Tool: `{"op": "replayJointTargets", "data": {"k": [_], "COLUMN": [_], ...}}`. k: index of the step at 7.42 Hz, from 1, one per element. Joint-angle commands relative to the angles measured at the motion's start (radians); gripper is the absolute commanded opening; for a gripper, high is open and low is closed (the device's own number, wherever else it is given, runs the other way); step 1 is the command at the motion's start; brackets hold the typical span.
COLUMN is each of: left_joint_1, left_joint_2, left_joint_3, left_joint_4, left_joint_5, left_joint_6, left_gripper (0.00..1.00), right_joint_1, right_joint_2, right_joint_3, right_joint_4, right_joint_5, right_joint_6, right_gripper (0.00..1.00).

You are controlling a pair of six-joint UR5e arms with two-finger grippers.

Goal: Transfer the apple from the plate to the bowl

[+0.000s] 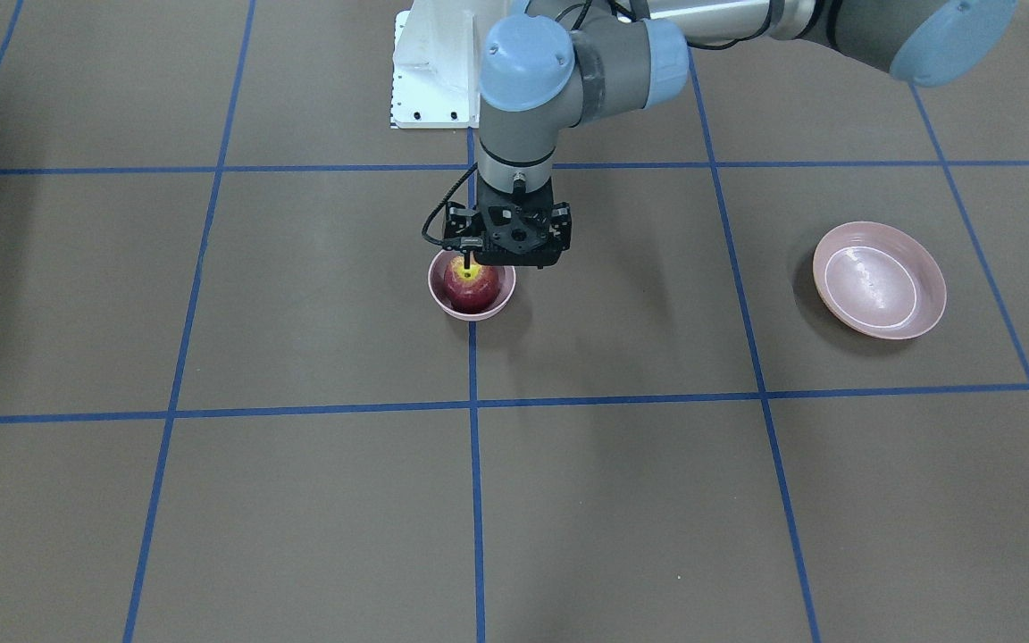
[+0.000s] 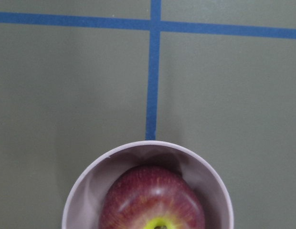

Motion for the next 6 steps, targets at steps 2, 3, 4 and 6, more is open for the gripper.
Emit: {"op": "replayJointTargets", "data": {"k": [2,3,4,6], "left_joint_1": [-0.262,-0.378,-0.497,-0.721], "left_joint_2": [0.298,0.399,0.49,0.614], "left_joint_3": [-0.245,-0.262,-0.26,-0.189], "left_joint_4": [0.084,0.084,0.083,0.084], "left_joint_5": [-0.164,-0.226,-0.236,-0.26], "left_joint_6": [0.417,0.593,0.763,1.095], "left_gripper": [0.98,0.98,0.98,0.98], "right_joint_1": [0.002,0.002,0.003,0.003], "right_joint_2": [0.007,0.008,0.008,0.008], "right_joint_3": [-0.006,-0.006,-0.006,-0.006], "right_joint_4": [0.0,0.0,0.0,0.0], "right_joint_5": [-0.001,-0.001,0.001,0.001], "right_joint_6": [0.003,0.009,0.009,0.009], "right_gripper": [1.0,1.0,1.0,1.0]}}
